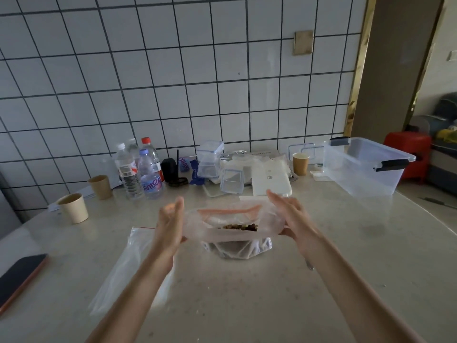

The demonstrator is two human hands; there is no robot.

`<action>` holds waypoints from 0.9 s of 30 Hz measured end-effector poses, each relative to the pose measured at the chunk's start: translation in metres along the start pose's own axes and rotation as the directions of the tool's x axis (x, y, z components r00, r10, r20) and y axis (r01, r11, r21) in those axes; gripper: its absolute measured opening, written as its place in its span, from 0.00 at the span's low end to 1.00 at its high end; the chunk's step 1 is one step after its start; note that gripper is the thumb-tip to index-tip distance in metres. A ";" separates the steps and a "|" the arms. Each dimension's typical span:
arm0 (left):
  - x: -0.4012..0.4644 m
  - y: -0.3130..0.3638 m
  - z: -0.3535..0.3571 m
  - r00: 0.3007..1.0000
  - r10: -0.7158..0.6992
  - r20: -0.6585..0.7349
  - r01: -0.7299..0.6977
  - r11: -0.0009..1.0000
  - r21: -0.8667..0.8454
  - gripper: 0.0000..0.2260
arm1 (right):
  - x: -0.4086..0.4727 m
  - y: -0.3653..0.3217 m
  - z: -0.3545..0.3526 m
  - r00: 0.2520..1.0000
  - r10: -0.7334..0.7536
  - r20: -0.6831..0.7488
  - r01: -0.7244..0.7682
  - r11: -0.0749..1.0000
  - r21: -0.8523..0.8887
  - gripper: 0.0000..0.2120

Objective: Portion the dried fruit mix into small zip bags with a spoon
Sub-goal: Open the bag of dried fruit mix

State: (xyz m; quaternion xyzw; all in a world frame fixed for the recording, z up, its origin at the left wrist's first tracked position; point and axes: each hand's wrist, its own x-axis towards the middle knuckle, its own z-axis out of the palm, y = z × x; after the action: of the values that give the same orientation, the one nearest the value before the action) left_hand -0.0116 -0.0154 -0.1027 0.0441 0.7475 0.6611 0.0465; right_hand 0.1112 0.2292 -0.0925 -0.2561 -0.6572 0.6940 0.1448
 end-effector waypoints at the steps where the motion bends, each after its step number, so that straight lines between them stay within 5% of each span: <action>1: -0.002 0.004 -0.004 0.996 0.089 0.013 -0.090 0.991 0.099 0.29 | -0.003 -0.004 0.000 0.996 -0.083 -0.035 0.078 0.988 -0.131 0.35; 3: -0.001 0.005 -0.007 0.973 0.167 0.157 -0.205 0.940 0.274 0.35 | -0.004 -0.007 0.002 0.964 -0.264 0.022 0.252 0.885 -0.392 0.38; 6: 0.005 0.004 0.000 0.906 0.328 0.269 -0.415 0.814 0.405 0.13 | 0.004 -0.006 0.010 0.858 -0.500 0.114 0.444 0.613 -0.653 0.18; 8: 0.009 0.004 0.004 0.881 0.394 0.261 -0.471 0.770 0.429 0.03 | 0.012 -0.006 0.013 0.811 -0.571 0.128 0.498 0.560 -0.662 0.07; 11: 0.015 0.011 0.005 0.914 0.302 0.269 -0.384 0.857 0.343 0.09 | 0.024 -0.005 0.016 0.867 -0.478 0.141 0.471 0.696 -0.542 0.18; 15: 0.018 0.022 0.013 0.952 -0.004 0.305 -0.022 0.996 0.082 0.11 | 0.035 -0.006 0.028 0.944 -0.322 0.069 0.326 0.887 -0.328 0.20; 20: 0.028 0.022 0.021 0.876 -0.301 0.377 0.365 0.925 -0.109 0.11 | 0.047 -0.007 0.043 0.998 -0.054 -0.033 0.047 0.978 -0.201 0.15; 23: 0.027 0.018 0.026 0.867 -0.333 0.371 0.395 0.913 -0.103 0.14 | 0.047 -0.007 0.042 0.999 0.017 -0.048 -0.022 0.994 -0.105 0.10; 27: 0.023 0.014 0.018 0.944 -0.195 0.265 0.200 0.980 0.010 0.18 | 0.042 -0.010 0.027 0.998 -0.056 -0.040 0.049 0.985 -0.167 0.15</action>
State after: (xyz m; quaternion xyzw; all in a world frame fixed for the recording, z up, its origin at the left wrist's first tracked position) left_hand -0.0319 0.0068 -0.0908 0.0564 0.7297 0.6475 0.2123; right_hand 0.0606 0.2300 -0.0898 -0.2653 -0.7159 0.6268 0.1557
